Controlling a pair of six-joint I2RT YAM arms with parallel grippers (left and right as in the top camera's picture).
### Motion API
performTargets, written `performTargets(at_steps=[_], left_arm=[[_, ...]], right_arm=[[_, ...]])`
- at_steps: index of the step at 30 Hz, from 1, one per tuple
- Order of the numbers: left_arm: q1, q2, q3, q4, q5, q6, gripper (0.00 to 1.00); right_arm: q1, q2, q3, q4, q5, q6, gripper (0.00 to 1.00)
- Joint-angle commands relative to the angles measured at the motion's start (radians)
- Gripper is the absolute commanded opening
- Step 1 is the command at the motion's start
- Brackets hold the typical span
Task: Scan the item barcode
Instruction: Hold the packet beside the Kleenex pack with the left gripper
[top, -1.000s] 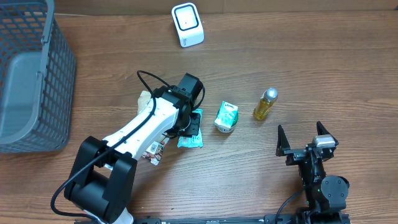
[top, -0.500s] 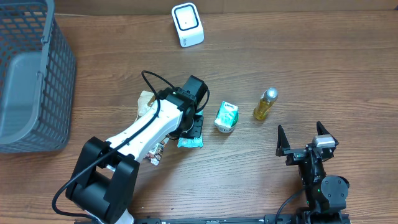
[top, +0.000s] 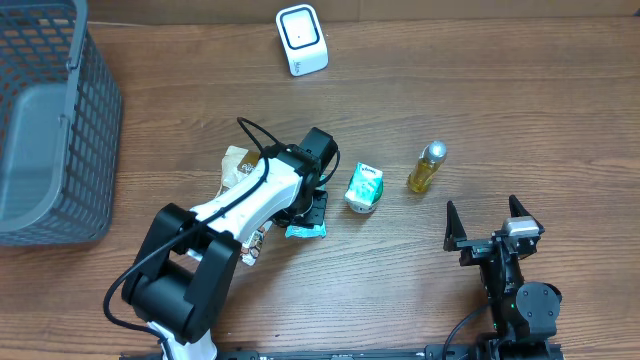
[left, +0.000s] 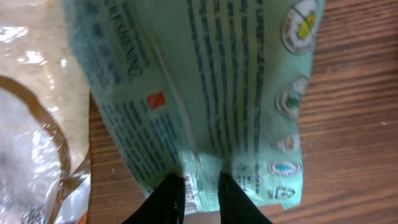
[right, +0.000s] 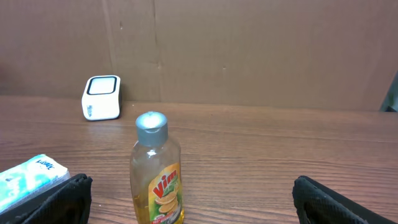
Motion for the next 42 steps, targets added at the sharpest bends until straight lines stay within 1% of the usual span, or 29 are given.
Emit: performTargets(at_steps=[1,3,5,9,10,11,16,17,21,24,26,28,30,34,37,38,42], left_arm=[[-0.007,0.045,0.003,0.005,-0.013,-0.014,0.25],[-0.007,0.047,0.003,0.005,-0.013,-0.014,0.27],[-0.007,0.047,0.003,0.005,-0.013,-0.014,0.33],[-0.007,0.047,0.003,-0.002,-0.012,-0.013,0.48],[-0.007,0.047,0.003,-0.002,-0.006,-0.008,0.56],[-0.007,0.047,0.003,-0.002,-0.005,-0.006,0.57],[-0.007,0.047,0.003,-0.002,0.021,0.02,0.58],[-0.007,0.046,0.007,-0.006,0.021,0.024,0.62],[0.0,0.037,0.084,-0.081,0.02,0.02,0.7],[0.002,0.016,0.152,-0.127,0.02,0.018,0.73],[0.002,0.01,0.19,-0.158,0.021,0.011,0.72],[0.0,0.01,0.197,-0.169,0.021,0.01,0.69],[-0.001,0.011,0.187,-0.183,0.021,-0.011,0.59],[-0.001,0.011,0.125,-0.176,0.021,-0.033,0.53],[-0.002,0.011,0.068,-0.145,0.037,-0.033,0.41],[-0.002,0.011,0.036,-0.117,0.054,-0.033,0.4],[-0.002,0.011,-0.027,-0.046,0.049,-0.034,0.4]], right_arm=[[0.007,-0.008,-0.011,0.006,0.001,-0.001,1.0],[0.007,-0.008,-0.011,0.006,0.001,-0.001,1.0],[0.007,-0.008,-0.011,0.006,0.001,-0.001,1.0],[0.007,-0.008,-0.011,0.006,0.001,-0.001,1.0],[0.007,-0.008,-0.011,0.006,0.001,-0.001,1.0],[0.007,-0.008,-0.011,0.006,0.001,-0.001,1.0],[0.007,-0.008,-0.011,0.006,0.001,-0.001,1.0],[0.007,-0.008,-0.011,0.006,0.001,-0.001,1.0],[0.007,-0.008,-0.011,0.006,0.001,-0.001,1.0],[0.007,-0.008,-0.011,0.006,0.001,-0.001,1.0],[0.007,-0.008,-0.011,0.006,0.001,-0.001,1.0],[0.007,-0.008,-0.011,0.006,0.001,-0.001,1.0],[0.007,-0.008,-0.011,0.006,0.001,-0.001,1.0],[0.007,-0.008,-0.011,0.006,0.001,-0.001,1.0],[0.007,-0.008,-0.011,0.006,0.001,-0.001,1.0],[0.007,-0.008,-0.011,0.006,0.001,-0.001,1.0],[0.007,-0.008,-0.011,0.006,0.001,-0.001,1.0]])
